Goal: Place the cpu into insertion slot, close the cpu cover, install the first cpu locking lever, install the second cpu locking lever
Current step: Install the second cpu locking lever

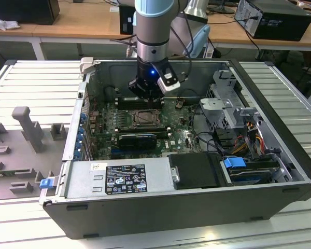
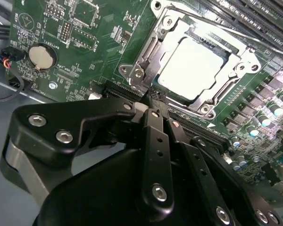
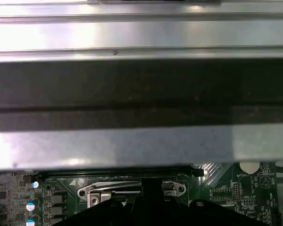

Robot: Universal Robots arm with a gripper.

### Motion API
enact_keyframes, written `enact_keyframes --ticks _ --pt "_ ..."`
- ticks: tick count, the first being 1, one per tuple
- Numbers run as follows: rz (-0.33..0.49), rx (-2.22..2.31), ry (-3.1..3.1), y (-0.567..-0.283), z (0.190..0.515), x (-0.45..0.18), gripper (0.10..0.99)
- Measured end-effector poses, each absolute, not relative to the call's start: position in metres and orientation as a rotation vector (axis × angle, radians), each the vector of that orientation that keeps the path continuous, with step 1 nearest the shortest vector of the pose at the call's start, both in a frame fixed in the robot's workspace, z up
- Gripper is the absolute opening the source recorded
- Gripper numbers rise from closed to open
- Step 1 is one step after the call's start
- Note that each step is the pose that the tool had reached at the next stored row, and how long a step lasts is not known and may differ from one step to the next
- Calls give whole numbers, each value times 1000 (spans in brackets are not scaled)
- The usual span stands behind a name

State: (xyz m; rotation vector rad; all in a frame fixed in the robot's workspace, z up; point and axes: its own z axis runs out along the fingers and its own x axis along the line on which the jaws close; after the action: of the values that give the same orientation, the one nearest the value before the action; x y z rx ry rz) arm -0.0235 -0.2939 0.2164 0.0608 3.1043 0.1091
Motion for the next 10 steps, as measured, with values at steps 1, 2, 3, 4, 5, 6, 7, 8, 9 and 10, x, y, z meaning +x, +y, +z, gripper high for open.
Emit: enact_keyframes --ticks 1,2,3,4,5,6,7,8,9,10 --pt "109 61 3104 -296 216 -23 106" --pt "109 61 3104 -296 219 -24 106" --pt "109 61 3104 -296 224 -23 106" --pt "109 61 3104 -296 228 -23 106" --pt "109 61 3104 -296 232 -23 106" --pt "109 61 3104 -296 234 -23 106" --pt "109 61 3104 -298 234 -23 106" --pt "109 61 3104 -300 234 -23 106" --pt "109 61 3104 -301 234 -23 106" --pt "109 61 3104 -303 234 -23 106"
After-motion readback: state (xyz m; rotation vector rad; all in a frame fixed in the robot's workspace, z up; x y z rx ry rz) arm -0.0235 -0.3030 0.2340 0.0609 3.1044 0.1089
